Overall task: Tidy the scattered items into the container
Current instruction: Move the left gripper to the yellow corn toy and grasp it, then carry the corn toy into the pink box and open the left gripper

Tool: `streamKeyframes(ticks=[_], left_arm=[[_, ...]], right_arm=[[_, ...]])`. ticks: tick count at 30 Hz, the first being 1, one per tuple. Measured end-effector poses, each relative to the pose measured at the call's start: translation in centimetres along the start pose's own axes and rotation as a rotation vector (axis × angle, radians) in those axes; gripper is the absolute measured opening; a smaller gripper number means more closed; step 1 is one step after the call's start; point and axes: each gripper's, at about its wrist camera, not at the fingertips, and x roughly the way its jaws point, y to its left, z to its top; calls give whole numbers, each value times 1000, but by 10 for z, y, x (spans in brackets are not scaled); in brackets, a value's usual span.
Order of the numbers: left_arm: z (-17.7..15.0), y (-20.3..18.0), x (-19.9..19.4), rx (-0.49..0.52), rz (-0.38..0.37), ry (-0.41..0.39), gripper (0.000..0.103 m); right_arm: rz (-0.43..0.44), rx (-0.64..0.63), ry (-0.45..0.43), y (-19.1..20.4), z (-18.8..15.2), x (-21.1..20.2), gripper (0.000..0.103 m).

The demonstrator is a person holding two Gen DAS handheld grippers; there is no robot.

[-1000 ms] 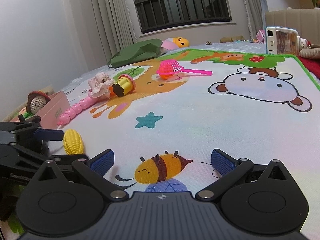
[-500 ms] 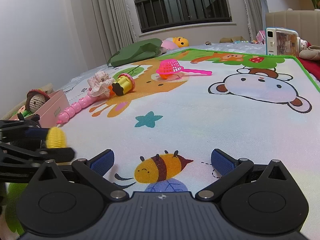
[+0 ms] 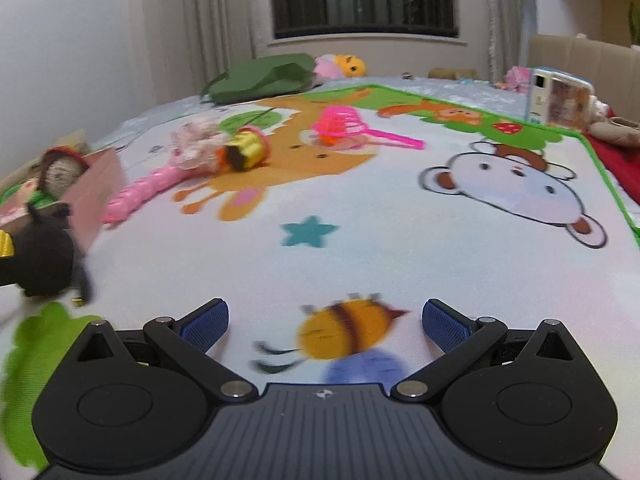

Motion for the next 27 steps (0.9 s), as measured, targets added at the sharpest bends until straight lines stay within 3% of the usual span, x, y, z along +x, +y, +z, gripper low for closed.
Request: streamKeyframes(ticks=[12, 22, 27], left_arm=[[-28, 71, -30, -114, 63, -50, 69], [24, 110, 3, -88, 115, -166, 70], [27, 118, 27, -91, 101, -109, 88]], right_arm=[[63, -217, 6, 116, 17, -19, 103], [93, -262, -17, 164, 46, -23, 103], [80, -256, -21, 165, 60, -13, 103]])
